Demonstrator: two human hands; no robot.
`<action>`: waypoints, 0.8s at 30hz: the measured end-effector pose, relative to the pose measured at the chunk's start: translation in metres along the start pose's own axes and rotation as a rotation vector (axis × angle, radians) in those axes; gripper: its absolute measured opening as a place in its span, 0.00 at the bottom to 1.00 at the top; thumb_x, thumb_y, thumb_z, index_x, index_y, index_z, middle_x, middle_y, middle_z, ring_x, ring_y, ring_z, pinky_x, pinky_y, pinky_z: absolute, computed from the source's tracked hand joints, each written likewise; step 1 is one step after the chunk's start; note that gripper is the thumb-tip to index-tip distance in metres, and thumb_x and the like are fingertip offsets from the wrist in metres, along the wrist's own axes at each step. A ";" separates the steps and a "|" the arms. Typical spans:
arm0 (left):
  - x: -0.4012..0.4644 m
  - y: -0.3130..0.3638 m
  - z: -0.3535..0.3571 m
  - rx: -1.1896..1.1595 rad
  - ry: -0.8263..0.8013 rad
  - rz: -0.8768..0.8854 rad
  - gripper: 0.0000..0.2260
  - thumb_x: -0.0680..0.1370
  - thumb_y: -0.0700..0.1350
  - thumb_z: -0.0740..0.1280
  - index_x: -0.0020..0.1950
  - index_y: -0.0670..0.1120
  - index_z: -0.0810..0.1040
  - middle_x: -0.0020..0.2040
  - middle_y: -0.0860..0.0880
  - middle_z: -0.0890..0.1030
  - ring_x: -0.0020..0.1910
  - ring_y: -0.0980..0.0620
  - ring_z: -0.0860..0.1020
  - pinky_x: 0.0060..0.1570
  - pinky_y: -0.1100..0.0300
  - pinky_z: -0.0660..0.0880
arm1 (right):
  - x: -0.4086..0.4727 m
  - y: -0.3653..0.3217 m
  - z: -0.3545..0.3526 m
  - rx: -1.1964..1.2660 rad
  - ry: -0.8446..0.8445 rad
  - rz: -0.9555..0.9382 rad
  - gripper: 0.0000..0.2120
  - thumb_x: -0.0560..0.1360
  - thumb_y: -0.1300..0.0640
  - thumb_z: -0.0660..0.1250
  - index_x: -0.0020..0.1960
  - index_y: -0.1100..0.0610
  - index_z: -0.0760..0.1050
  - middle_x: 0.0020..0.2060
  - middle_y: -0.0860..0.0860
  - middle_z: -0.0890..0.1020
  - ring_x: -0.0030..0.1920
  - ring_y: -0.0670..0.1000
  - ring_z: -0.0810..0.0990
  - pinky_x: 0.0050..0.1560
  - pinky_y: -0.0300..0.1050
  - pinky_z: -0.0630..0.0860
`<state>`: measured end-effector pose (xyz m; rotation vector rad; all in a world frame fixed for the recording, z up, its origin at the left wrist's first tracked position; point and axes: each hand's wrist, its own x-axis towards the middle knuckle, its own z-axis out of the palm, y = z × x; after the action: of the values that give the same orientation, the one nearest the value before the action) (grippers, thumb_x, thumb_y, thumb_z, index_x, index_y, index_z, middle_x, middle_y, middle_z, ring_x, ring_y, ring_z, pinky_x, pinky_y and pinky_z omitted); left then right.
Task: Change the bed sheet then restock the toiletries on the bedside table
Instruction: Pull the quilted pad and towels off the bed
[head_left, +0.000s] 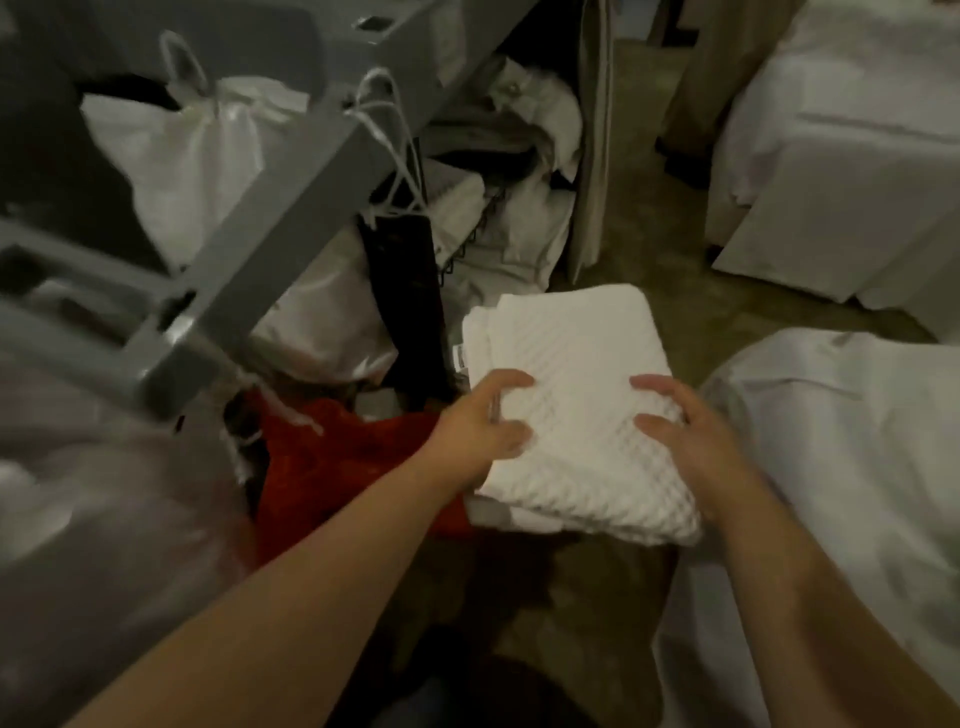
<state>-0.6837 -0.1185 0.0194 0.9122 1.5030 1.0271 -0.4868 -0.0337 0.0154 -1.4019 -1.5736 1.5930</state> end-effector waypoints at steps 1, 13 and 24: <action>0.020 0.006 -0.008 0.003 -0.003 -0.011 0.16 0.75 0.31 0.65 0.55 0.50 0.71 0.55 0.49 0.72 0.51 0.51 0.74 0.38 0.69 0.74 | 0.018 -0.007 0.002 0.002 0.021 0.020 0.15 0.77 0.65 0.62 0.53 0.45 0.75 0.59 0.48 0.73 0.63 0.52 0.70 0.65 0.48 0.68; 0.196 0.079 -0.039 -0.163 0.146 0.036 0.16 0.77 0.27 0.60 0.57 0.45 0.70 0.50 0.55 0.72 0.37 0.57 0.71 0.29 0.71 0.70 | 0.212 -0.093 -0.023 -0.104 -0.057 -0.051 0.14 0.78 0.63 0.62 0.55 0.45 0.75 0.62 0.47 0.72 0.61 0.48 0.69 0.63 0.44 0.66; 0.361 0.108 -0.090 -0.026 0.834 0.019 0.23 0.74 0.28 0.64 0.65 0.46 0.71 0.57 0.48 0.70 0.54 0.50 0.70 0.46 0.68 0.71 | 0.493 -0.162 0.036 -0.330 -0.597 -0.251 0.18 0.77 0.65 0.62 0.62 0.47 0.74 0.62 0.47 0.70 0.57 0.48 0.73 0.55 0.36 0.74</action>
<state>-0.8263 0.2411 0.0082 0.4788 2.1446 1.5430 -0.7400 0.4205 0.0034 -0.8492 -2.3403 1.7425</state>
